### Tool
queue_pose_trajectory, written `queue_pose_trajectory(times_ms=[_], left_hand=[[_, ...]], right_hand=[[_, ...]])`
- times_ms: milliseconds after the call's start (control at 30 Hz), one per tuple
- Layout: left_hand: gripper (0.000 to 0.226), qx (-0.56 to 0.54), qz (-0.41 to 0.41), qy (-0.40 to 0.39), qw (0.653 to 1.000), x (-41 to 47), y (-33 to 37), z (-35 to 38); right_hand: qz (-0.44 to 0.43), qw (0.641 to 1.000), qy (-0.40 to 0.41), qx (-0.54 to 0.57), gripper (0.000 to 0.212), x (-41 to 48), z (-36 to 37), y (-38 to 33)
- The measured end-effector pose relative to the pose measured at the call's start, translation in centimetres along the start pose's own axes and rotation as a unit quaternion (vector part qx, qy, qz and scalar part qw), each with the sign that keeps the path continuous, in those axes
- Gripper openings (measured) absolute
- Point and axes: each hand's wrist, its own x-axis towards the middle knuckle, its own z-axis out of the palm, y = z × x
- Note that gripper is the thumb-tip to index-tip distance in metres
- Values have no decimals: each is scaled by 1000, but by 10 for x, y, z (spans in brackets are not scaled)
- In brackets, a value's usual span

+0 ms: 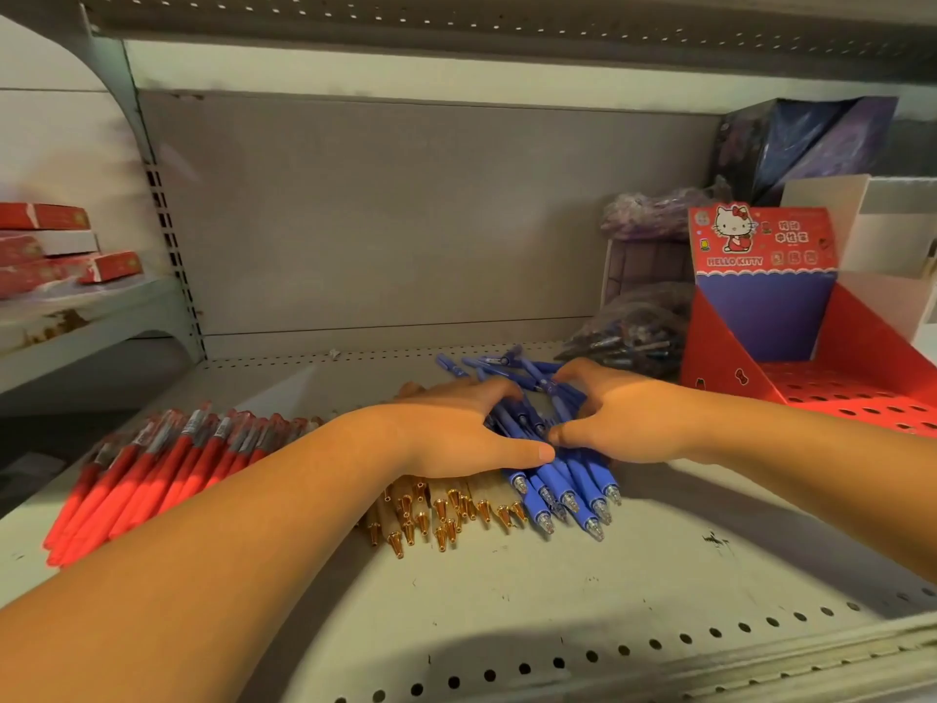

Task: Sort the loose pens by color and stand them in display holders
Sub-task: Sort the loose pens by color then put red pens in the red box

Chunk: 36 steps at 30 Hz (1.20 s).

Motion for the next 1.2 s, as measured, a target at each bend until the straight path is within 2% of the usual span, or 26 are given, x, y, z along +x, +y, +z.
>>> queue_pose_trajectory(times_ms=[100, 167, 233, 300, 433, 500, 600, 667, 733, 933, 1033, 1100, 1200], left_hand=[[75, 8, 0, -2, 1000, 0, 0, 0], [73, 8, 3, -1, 1000, 0, 1, 0], [72, 8, 2, 5, 1000, 0, 1, 0], [73, 3, 0, 7, 1000, 0, 3, 1], [76, 0, -10, -4, 1000, -2, 5, 0], [86, -3, -15, -17, 1000, -5, 8, -3], [89, -7, -23, -24, 999, -7, 10, -6], [85, -6, -31, -28, 999, -7, 9, -6], [88, -5, -35, -34, 999, -7, 9, -6], [92, -8, -41, -37, 998, -8, 10, -8], [82, -8, -39, -36, 999, -8, 9, -8], [76, -8, -37, -34, 999, -8, 9, -7], [74, -15, -34, -31, 999, -8, 9, -7]], right_hand=[[9, 999, -36, -39, 50, -4, -10, 5], [-2, 998, -70, -3, 31, -6, -13, 8], [-29, 998, -59, -12, 14, -7, -11, 10], [-51, 998, -33, -22, 7, -6, -6, 12], [-33, 998, -8, 43, 13, 3, -18, 19], [-30, 999, 14, -28, 27, 11, -37, 27], [0, 982, -55, -178, 47, 18, -51, 41], [17, 966, -85, -244, 47, 21, -45, 50], [12, 960, -77, -267, 45, 24, -36, 56], [-40, 951, -63, -301, 38, 27, -36, 62], [-73, 934, -51, -347, 28, 23, -42, 57], [-126, 934, -26, -333, 23, 18, -46, 50], [-251, 936, -1, -246, 21, 8, -38, 33]])
